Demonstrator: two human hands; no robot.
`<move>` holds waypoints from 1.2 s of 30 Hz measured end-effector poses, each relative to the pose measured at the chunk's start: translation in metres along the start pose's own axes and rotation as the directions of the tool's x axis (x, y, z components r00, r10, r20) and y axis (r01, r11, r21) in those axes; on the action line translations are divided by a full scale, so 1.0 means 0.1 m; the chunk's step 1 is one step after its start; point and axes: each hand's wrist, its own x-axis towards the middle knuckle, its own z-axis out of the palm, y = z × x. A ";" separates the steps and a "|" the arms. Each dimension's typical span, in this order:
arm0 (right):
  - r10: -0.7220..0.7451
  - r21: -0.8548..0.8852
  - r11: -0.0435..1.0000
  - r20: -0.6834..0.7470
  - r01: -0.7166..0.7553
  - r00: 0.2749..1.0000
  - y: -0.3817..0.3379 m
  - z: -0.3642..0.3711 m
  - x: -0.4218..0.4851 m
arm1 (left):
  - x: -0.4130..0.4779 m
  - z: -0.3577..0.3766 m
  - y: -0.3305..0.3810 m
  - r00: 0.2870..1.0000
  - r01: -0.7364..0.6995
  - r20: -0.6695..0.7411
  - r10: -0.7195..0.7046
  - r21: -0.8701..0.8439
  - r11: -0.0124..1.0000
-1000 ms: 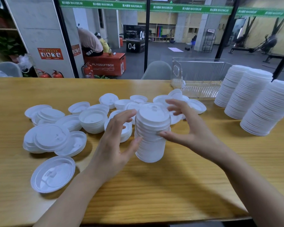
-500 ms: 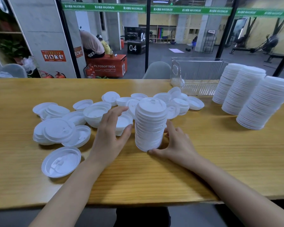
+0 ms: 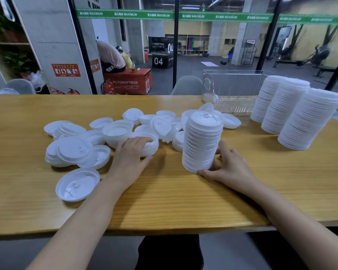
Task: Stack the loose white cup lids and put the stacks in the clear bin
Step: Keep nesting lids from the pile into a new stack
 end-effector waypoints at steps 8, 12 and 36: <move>-0.034 0.051 0.998 0.011 0.034 0.999 0.07 0.00 0.03 | 0.07 0.01 0.06 0.990 -0.099 -0.092 0.111 0.129 0.987; -0.039 0.068 0.997 0.011 0.038 0.999 0.09 -0.02 0.02 | 0.08 -0.08 0.24 0.980 0.066 -0.138 -0.146 -0.465 0.883; -0.095 0.132 0.986 -0.065 0.103 0.993 0.11 -0.06 -0.04 | 0.08 0.00 0.14 0.978 0.194 0.142 -0.152 -0.367 0.910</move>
